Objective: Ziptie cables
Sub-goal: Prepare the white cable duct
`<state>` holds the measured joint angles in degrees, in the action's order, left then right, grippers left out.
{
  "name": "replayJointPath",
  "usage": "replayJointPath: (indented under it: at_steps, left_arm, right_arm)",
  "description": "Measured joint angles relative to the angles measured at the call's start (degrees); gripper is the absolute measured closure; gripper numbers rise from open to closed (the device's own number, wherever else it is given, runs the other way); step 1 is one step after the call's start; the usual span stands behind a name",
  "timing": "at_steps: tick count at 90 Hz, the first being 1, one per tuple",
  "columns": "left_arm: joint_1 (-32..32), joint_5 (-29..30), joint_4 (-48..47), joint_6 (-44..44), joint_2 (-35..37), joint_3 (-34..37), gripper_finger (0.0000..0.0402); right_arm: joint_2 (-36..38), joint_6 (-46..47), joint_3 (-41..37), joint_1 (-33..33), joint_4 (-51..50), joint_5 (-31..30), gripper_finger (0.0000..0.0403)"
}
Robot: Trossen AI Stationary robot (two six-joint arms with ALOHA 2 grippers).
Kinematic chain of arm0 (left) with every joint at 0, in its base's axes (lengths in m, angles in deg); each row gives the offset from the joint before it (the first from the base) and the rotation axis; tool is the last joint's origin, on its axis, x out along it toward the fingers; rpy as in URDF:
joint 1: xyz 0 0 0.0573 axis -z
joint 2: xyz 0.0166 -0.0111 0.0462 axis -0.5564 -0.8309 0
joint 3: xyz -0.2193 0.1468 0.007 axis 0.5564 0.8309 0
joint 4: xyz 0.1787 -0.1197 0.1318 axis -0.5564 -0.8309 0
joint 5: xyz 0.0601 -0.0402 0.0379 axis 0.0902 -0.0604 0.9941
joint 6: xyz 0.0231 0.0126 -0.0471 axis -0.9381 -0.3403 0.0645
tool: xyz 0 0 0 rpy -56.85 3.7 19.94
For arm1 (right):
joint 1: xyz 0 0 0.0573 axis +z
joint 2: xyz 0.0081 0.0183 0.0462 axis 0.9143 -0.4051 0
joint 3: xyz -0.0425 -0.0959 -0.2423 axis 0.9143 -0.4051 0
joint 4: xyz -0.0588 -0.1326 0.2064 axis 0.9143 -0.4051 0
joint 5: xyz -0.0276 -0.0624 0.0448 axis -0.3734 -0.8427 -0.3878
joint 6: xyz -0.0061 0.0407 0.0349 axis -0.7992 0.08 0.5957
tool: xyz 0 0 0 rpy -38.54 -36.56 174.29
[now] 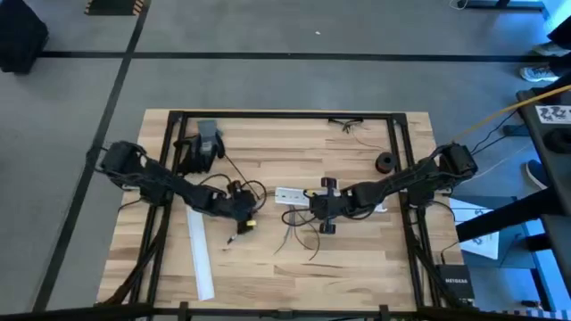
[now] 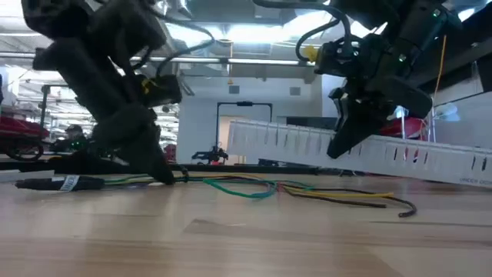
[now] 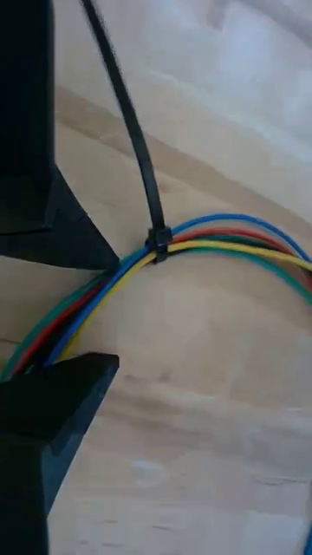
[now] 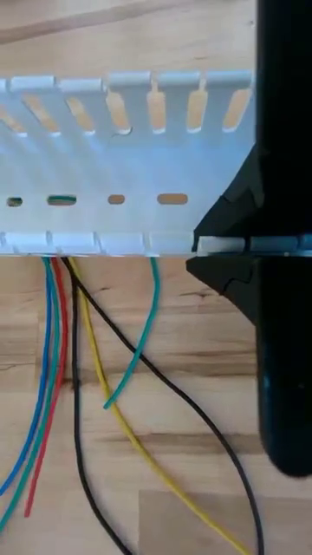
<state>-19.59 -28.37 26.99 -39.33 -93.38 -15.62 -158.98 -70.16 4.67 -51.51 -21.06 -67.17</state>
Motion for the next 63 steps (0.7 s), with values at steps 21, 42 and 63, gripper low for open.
replayJointPath:
  at_steps: [21,42,63]
  left_arm:
    - [-0.49,-0.78,-2.68,-7.24,-1.72,-0.33,0.0366]
    - [3.29,0.25,-17.11,-12.85,5.58,-1.34,0.0397]
    - [11.39,-0.94,-33.53,-19.51,16.83,-7.53,0.04]
  right_arm:
    - [0.0,0.35,0.0,0.02,-0.18,0.02,0.0398]
    - [0.0,0.48,0.0,0.01,-1.01,0.31,0.0398]
    - [-1.63,-0.17,0.09,-0.2,6.11,-0.01,0.0398]
